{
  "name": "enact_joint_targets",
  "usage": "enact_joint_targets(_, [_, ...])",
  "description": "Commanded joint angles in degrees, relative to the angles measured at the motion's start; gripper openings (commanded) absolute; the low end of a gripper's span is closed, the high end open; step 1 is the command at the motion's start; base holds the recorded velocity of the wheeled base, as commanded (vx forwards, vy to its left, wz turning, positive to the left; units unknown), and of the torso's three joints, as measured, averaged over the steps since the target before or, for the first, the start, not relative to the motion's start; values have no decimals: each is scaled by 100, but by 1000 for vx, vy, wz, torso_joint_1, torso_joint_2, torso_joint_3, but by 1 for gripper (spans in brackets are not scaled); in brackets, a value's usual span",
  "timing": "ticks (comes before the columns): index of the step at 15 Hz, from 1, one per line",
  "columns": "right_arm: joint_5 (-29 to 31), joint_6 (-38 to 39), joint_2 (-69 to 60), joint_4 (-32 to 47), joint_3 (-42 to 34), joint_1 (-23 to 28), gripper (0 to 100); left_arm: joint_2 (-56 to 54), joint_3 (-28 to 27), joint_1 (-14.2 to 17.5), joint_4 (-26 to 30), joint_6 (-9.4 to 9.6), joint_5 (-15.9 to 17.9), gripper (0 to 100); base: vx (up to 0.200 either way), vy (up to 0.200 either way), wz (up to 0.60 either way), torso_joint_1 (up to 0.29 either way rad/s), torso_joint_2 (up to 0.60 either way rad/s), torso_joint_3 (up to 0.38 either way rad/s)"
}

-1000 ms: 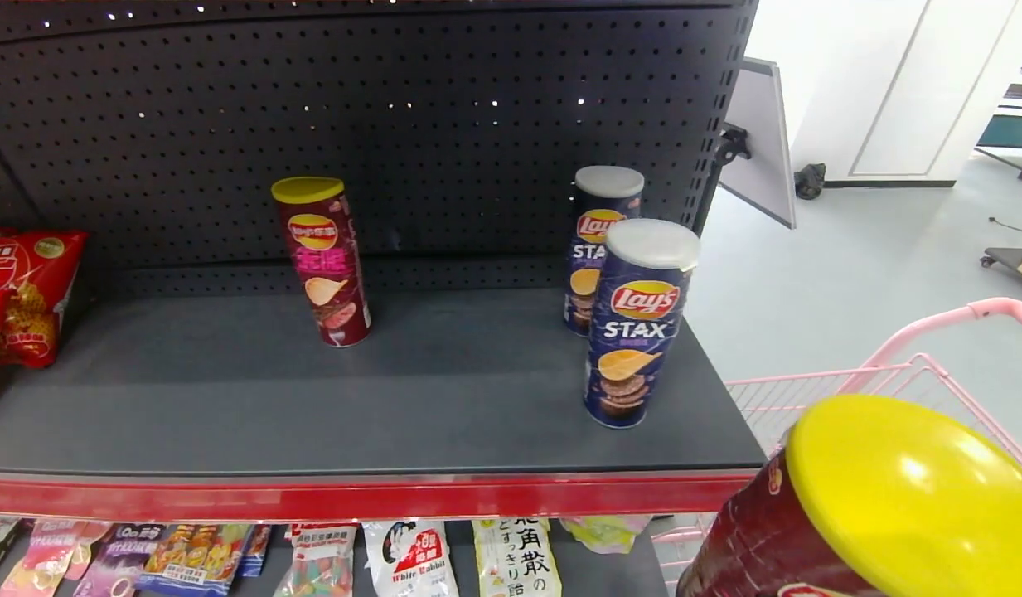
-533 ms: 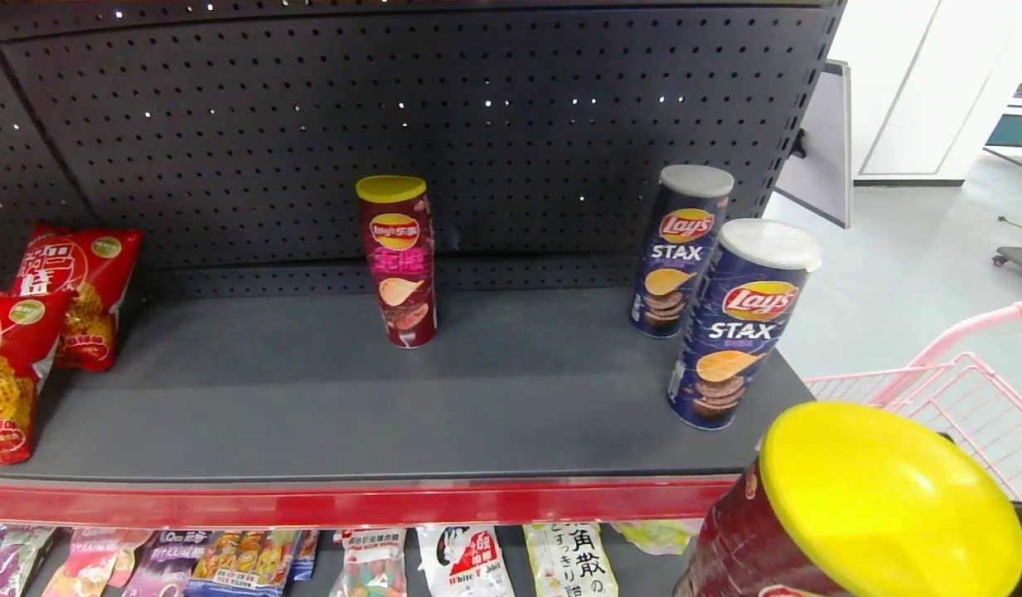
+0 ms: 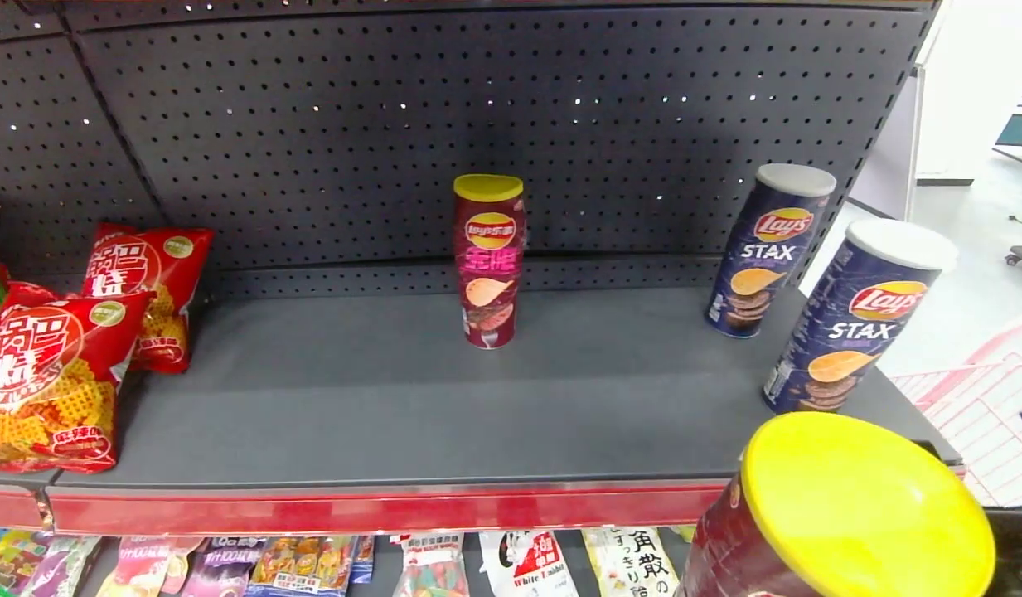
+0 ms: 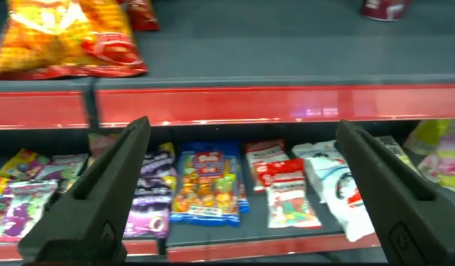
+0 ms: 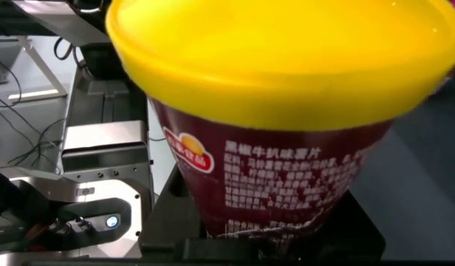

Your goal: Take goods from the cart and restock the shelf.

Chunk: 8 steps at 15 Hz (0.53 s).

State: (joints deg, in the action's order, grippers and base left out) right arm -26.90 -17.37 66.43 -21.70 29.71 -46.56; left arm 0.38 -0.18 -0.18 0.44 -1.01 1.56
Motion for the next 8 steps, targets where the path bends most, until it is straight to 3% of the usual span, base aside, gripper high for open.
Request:
enact_joint_targets(1, [-8, -3, 11, -1, -9, -3, 0, 6, 1, 1, -9, -4, 2, 100, 0, 200, 0, 2, 7, 7])
enact_joint_targets(8, [-8, 6, 2, -1, -27, 6, 0, 6, 1, 1, -9, 31, 2, 100, 0, 0, 0, 0, 0, 0])
